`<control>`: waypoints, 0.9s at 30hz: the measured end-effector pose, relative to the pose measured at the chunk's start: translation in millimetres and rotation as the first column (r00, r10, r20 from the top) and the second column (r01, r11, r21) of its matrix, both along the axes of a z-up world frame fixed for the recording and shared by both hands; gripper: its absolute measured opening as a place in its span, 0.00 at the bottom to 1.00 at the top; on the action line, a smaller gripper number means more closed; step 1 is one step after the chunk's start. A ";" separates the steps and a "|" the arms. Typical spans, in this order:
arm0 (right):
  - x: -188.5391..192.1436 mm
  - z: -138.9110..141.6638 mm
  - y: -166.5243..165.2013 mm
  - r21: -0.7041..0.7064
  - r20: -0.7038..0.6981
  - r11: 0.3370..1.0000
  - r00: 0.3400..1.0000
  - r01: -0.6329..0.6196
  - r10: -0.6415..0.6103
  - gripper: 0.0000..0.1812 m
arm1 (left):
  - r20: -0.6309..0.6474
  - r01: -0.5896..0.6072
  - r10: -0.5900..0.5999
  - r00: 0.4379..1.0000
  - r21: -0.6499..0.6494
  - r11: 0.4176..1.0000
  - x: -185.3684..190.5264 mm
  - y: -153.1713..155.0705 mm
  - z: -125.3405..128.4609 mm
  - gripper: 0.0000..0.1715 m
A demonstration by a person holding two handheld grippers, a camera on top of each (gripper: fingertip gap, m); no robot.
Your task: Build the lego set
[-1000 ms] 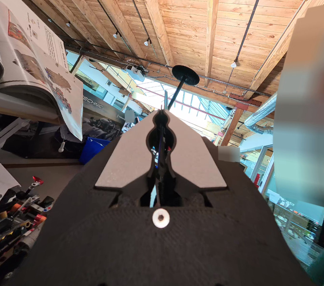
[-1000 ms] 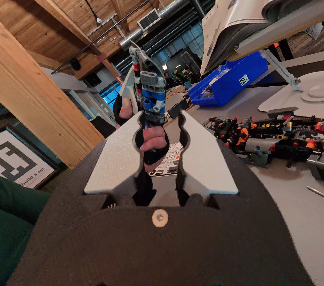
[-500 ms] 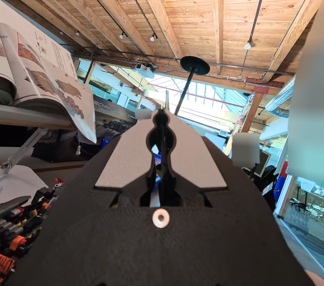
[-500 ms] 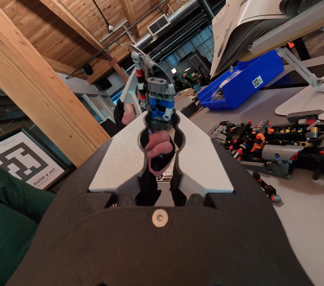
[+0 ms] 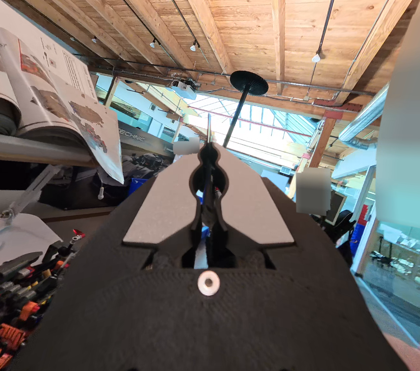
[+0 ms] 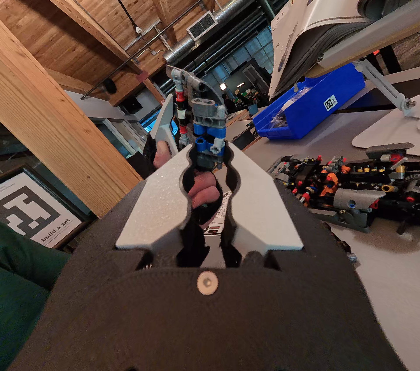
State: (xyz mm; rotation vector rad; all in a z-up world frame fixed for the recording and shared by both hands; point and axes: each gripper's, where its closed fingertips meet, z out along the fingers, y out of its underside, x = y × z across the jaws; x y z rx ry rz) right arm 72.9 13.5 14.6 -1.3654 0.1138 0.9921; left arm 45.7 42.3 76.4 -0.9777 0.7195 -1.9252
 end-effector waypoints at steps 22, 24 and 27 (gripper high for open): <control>-6.7 18.2 -12.1 0.074 0.023 0.994 0.996 -0.084 0.083 0.12 | 0.068 0.136 -0.129 0.989 -0.107 0.985 -6.2 1.6 13.4 0.00; -2.7 19.2 -12.9 0.084 -0.012 0.993 0.997 -0.080 0.081 0.19 | 0.077 0.125 -0.116 0.990 -0.119 0.985 -7.3 4.5 13.8 0.00; 8.6 16.7 -14.8 0.072 0.016 0.997 1.000 0.009 -0.010 0.25 | 0.037 0.039 -0.038 0.999 -0.021 0.999 -7.1 0.1 12.4 0.00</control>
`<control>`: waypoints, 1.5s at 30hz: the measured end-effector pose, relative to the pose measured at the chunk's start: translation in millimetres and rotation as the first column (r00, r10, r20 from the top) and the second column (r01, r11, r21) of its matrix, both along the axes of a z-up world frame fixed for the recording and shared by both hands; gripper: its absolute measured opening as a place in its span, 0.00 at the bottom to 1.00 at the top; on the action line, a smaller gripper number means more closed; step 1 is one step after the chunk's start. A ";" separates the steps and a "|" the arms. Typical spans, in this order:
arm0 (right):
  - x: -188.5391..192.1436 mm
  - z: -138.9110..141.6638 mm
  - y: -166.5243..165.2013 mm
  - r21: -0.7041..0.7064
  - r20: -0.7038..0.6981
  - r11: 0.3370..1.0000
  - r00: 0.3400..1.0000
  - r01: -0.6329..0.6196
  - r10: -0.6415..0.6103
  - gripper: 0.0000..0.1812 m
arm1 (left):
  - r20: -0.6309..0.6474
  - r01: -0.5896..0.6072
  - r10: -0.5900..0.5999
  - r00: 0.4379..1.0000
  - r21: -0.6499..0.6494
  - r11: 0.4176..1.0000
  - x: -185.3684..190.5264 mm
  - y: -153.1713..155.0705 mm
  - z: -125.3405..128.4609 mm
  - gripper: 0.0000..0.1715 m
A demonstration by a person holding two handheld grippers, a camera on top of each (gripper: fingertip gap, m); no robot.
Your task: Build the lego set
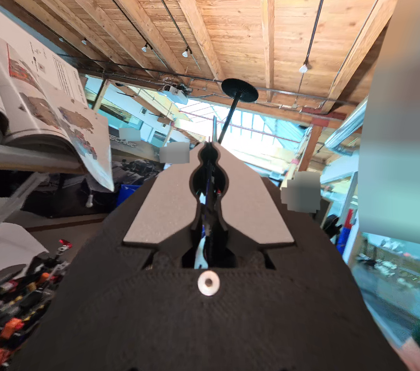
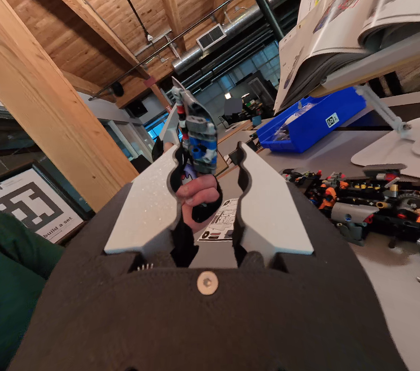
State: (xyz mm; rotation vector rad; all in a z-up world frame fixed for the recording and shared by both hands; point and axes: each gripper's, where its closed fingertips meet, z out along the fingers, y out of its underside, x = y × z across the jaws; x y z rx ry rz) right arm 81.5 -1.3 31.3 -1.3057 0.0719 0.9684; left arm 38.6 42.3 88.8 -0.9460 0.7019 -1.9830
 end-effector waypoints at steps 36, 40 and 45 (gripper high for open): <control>12.9 33.8 -26.1 0.233 0.736 0.942 0.590 0.240 -0.332 0.16 | -0.193 0.049 -0.024 0.981 0.122 0.991 19.0 -15.7 -1.2 0.00; 7.1 25.1 -14.3 0.347 0.935 0.905 -0.006 0.245 -0.356 0.14 | -0.253 0.062 -0.026 0.967 0.136 0.989 23.3 -20.6 -3.4 0.00; 12.4 22.3 -9.6 0.452 0.872 0.863 -0.312 0.224 -0.376 0.08 | -0.326 0.084 -0.030 0.945 0.153 0.985 26.3 -26.9 -9.3 0.00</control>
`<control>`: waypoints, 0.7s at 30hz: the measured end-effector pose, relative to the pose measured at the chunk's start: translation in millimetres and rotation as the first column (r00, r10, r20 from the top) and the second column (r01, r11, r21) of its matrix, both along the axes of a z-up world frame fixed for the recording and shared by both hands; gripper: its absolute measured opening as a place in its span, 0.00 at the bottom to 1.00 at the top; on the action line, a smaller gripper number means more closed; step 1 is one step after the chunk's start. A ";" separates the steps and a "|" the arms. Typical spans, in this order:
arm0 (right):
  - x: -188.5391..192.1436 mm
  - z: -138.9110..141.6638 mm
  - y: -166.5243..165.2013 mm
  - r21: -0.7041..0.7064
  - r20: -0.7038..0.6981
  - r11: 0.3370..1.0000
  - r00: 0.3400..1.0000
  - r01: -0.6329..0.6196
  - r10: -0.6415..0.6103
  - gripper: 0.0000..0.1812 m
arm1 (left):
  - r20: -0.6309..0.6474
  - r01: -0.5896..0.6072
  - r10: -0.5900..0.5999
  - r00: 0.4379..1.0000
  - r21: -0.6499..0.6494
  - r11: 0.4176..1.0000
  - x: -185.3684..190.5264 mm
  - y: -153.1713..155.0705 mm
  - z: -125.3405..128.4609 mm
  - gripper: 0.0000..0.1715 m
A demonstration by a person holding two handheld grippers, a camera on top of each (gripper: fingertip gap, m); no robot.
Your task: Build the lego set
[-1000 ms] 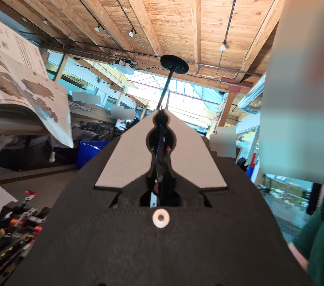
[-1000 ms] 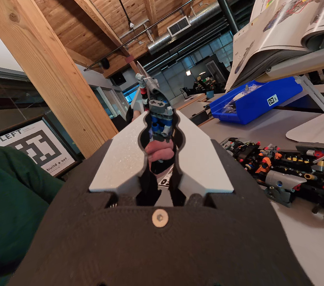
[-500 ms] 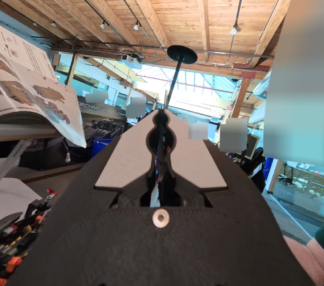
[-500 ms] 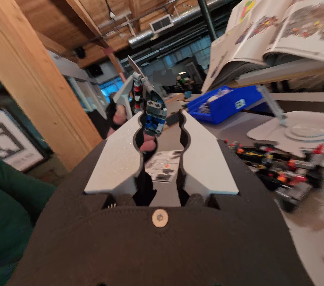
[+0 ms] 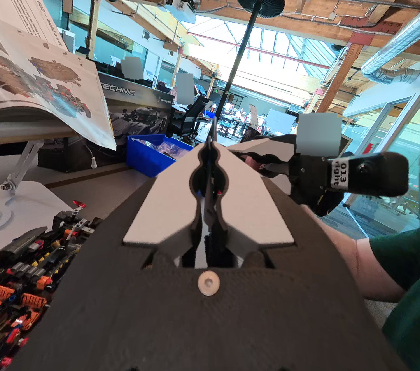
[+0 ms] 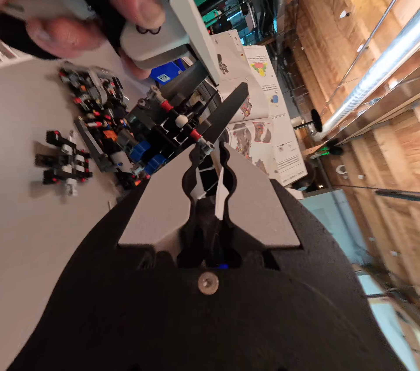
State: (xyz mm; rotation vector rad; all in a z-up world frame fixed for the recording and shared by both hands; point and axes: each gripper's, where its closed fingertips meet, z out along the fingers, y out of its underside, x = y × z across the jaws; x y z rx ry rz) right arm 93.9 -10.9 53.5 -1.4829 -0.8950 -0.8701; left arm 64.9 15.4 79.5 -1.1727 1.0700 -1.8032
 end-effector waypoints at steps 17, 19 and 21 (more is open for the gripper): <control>-8.7 -22.9 -6.7 -0.068 0.407 0.998 0.913 0.002 0.026 0.03 | -0.068 0.107 -0.115 0.991 -0.102 0.989 8.2 -7.5 -10.5 0.00; -6.9 -24.9 -7.4 -0.118 0.353 0.993 0.935 0.013 0.030 0.02 | -0.076 0.107 -0.113 0.991 -0.082 0.991 9.1 -8.8 -12.4 0.00; -6.9 -24.8 -8.2 -0.158 0.288 0.987 0.956 -0.001 0.047 0.03 | -0.062 0.109 -0.112 0.992 -0.055 0.993 9.1 -11.0 -10.9 0.00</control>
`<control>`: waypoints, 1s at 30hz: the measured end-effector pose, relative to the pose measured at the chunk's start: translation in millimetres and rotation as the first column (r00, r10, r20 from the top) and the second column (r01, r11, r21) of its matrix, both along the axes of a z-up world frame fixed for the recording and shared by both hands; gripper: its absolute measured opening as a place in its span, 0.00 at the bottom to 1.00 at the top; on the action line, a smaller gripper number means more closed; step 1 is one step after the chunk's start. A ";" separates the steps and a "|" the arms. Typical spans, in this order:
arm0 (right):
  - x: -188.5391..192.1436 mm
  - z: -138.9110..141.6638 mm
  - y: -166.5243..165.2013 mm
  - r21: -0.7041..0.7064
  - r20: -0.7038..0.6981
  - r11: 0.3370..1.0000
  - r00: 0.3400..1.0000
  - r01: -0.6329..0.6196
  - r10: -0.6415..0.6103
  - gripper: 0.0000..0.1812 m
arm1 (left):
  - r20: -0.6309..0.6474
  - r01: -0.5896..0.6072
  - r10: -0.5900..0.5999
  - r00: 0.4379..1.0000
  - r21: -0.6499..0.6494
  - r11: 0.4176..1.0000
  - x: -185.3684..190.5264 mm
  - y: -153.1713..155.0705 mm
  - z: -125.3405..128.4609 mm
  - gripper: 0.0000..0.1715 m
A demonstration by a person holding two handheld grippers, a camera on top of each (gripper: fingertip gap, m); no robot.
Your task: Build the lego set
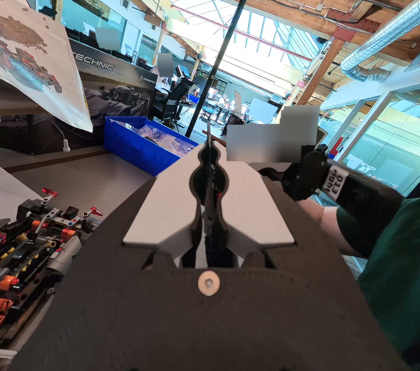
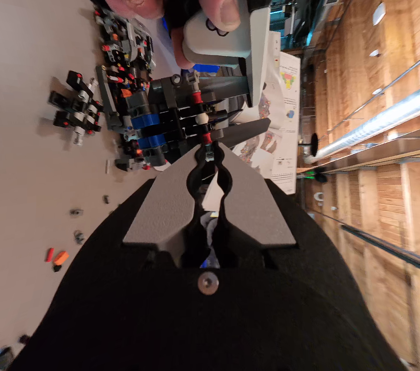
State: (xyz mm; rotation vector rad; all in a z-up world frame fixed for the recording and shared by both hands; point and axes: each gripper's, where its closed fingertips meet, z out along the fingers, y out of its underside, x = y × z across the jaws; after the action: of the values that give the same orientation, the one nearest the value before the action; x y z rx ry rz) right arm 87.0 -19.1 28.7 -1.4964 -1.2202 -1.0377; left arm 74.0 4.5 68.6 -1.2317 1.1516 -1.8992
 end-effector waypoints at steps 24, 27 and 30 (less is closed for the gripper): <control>-30.5 6.6 -17.3 -0.167 -0.589 0.955 0.802 -0.245 0.102 0.03 | 0.079 -0.017 0.002 0.997 0.190 0.982 -8.2 -11.3 7.1 0.00; -27.7 35.7 -26.5 -0.088 -0.737 0.936 0.655 -0.342 0.170 0.07 | 0.096 0.007 -0.033 0.995 0.264 0.964 -12.4 -19.5 11.1 0.00; -21.5 45.9 -18.9 -0.091 -0.866 0.898 0.479 -0.430 0.142 0.24 | 0.103 0.065 -0.099 0.990 0.288 0.955 -16.4 -30.1 16.2 0.00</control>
State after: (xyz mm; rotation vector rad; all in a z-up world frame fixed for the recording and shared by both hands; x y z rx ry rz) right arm 65.5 -38.0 74.6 -1.6230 -0.8433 0.2020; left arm 57.6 -25.6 84.8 -0.9175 1.3746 -1.7633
